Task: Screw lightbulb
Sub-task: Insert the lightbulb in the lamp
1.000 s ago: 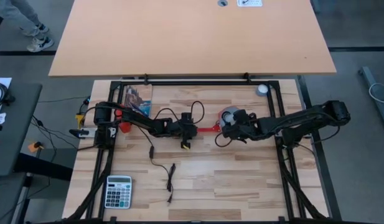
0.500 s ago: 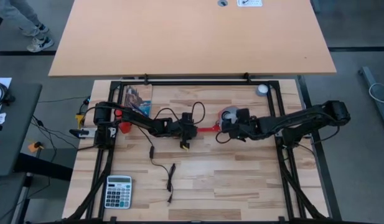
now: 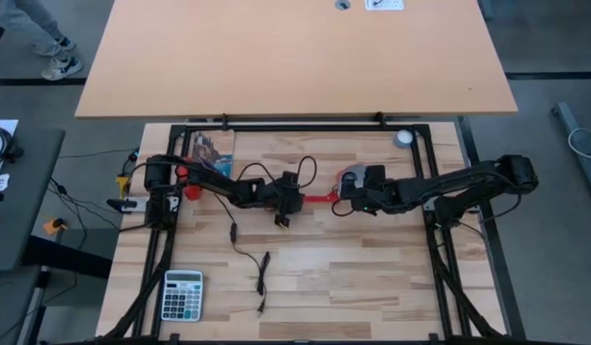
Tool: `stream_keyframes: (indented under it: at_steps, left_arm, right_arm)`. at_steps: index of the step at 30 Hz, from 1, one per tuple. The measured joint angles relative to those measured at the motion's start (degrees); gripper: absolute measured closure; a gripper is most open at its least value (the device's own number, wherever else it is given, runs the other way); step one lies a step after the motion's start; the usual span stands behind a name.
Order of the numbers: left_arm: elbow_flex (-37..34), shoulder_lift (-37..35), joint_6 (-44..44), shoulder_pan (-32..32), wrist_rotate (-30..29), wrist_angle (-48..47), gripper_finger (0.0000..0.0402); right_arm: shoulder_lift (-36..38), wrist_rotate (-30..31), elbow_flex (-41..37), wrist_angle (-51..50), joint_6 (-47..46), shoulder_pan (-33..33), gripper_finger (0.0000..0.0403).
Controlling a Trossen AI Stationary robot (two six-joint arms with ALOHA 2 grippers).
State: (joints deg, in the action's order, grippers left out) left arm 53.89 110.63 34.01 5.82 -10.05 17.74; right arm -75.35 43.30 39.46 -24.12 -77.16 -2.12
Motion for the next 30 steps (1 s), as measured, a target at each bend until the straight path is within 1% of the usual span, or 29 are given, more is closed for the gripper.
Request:
stream_keyframes:
  at_steps: [4, 8, 11, 13, 14, 16, 18, 21, 24, 27, 30]
  left_arm:
    - [0.0, 0.0, 1.69, 0.59, 0.95, -0.01, 0.0313]
    - [0.0, 0.0, 1.98, 0.98, 1.41, -0.24, 0.0314]
    - [0.0, 0.0, 1.17, 1.03, 2.34, -0.42, 0.0314]
    - [0.0, 0.0, 0.68, 1.03, 2.39, -0.44, 0.0314]
    - [0.0, 0.0, 0.45, 1.03, 2.39, -0.46, 0.0314]
    - [0.0, 0.0, -0.01, 1.03, 2.41, -0.46, 0.0314]
    - [0.0, 0.0, -0.23, 1.03, 2.39, -0.46, 0.0314]
    - [0.0, 0.0, -1.06, 1.03, 2.38, -0.44, 0.0314]
    - [0.0, 0.0, -1.5, 1.03, 2.35, -0.42, 0.0314]
    - [0.0, 0.0, -1.68, 1.03, 2.32, -0.42, 0.0314]
    - [-0.02, 0.0, -1.74, 1.03, 2.32, -0.39, 0.0314]
  right_arm:
    - [0.34, 0.33, 0.0, -0.02, 3.09, -0.01, 0.0026]
    - [2.53, 0.36, 1.13, -1.05, 13.49, -0.17, 0.0022]
    - [4.24, 0.33, 3.68, -4.99, 21.54, -1.75, 0.0022]
    - [4.9, 0.35, 5.78, -10.13, 24.76, -3.56, 0.0022]
    - [5.01, 0.38, 6.8, -13.41, 24.22, -4.51, 0.0022]
    - [5.0, 0.41, 8.48, -20.87, 18.98, -6.65, 0.0022]
    - [4.85, 0.51, 8.92, -24.77, 14.37, -9.03, 0.0023]
    - [4.68, 0.85, 8.94, -24.46, 10.47, -12.45, 0.0023]
    - [3.18, 3.35, 9.02, -23.07, 6.27, -15.49, 0.0023]
    - [0.08, 6.56, 9.03, -23.01, 0.92, -17.78, 0.0021]
    - [-3.71, 6.67, 9.01, -23.02, -4.04, -18.26, 0.0014]
